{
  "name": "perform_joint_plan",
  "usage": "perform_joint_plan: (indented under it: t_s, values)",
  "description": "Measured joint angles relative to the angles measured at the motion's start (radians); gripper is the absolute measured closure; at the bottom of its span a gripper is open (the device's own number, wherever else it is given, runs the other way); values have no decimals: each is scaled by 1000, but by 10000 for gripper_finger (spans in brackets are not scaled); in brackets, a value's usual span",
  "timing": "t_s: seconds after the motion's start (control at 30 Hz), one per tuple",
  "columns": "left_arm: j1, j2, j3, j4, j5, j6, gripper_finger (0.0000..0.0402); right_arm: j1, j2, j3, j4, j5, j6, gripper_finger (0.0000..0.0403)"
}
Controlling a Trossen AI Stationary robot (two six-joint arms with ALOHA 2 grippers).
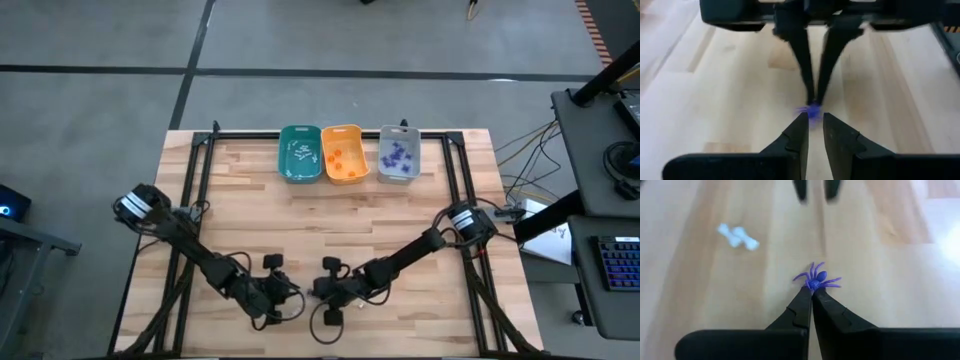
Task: Sort Halloween decoration
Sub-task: Put the purple spider toy into the gray bin
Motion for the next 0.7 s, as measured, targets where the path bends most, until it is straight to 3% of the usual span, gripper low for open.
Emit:
perform_joint_plan:
  t_s: [0.27, 0.7]
  values:
    - [-4, -89, 1, -66, -52, -1, 361, -16, -92, 0, -203, 92, -38, 394]
    - [-5, -121, 1, -89, -80, -2, 361, -71, -318, 0, -620, 303, -63, 394]
